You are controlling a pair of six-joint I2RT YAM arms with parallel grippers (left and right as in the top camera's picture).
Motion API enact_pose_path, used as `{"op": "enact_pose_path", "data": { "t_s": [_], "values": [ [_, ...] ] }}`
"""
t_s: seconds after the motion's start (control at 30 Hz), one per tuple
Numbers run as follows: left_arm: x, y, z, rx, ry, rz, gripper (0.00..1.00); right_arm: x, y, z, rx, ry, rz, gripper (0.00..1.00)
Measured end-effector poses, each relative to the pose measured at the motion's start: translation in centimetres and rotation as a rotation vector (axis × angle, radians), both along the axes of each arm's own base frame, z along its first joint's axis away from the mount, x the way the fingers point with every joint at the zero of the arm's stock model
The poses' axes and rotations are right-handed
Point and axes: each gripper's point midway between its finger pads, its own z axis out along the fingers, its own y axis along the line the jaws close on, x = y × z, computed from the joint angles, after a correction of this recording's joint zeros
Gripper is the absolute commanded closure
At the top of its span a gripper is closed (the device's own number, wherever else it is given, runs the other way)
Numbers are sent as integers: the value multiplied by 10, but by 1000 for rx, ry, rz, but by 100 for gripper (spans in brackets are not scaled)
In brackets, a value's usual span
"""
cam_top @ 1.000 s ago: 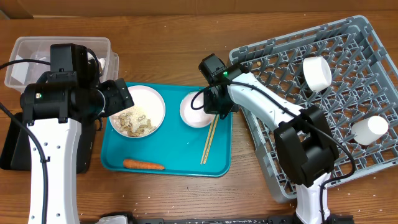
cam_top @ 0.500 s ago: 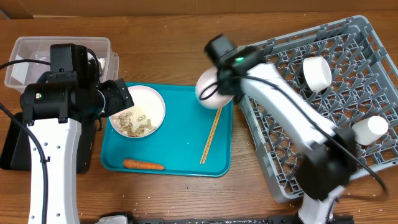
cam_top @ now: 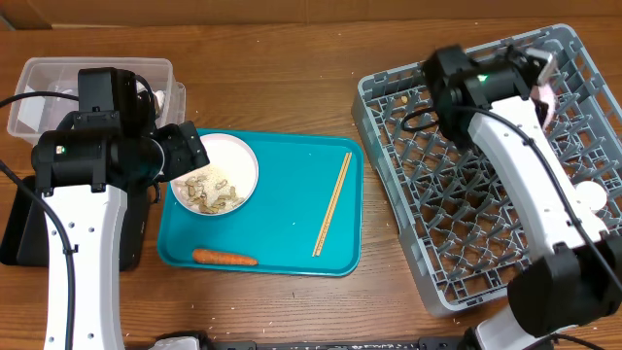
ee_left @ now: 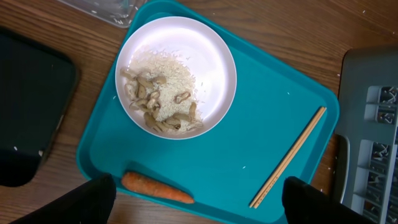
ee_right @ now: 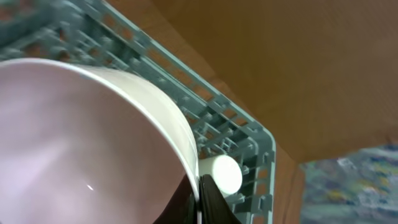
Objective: Sort waste into correct bins and load items into the dishwasher
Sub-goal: 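Carry the pink bowl right and lower it into the dish rack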
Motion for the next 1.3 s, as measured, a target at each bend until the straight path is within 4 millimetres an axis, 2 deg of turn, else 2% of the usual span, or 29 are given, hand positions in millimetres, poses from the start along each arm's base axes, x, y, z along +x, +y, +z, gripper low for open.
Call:
{"op": "enact_pose_path", "data": {
  "t_s": [0.17,0.43,0.77,0.9,0.97,1.03,1.2,1.3],
  "values": [
    [0,0,0,0,0,0,12,-11,-10,-33,-43,45,-33,96],
    [0,0,0,0,0,0,12,-30,4,-72,-17,98,-25,96],
    [1,0,0,0,-5,0,11,-30,40,-76,-1,66,54,96],
    [1,0,0,1,-5,-1,11,-31,48,-82,35,63,62,96],
    [1,0,0,1,-5,-1,11,-32,50,-86,64,65,53,91],
    [1,0,0,1,-5,-1,11,-35,56,-96,127,78,39,78],
    [1,0,1,1,-5,-1,11,-48,78,-117,273,141,24,32],
    [1,0,1,1,-5,-1,11,-56,82,-121,304,181,15,26]
  ]
}}
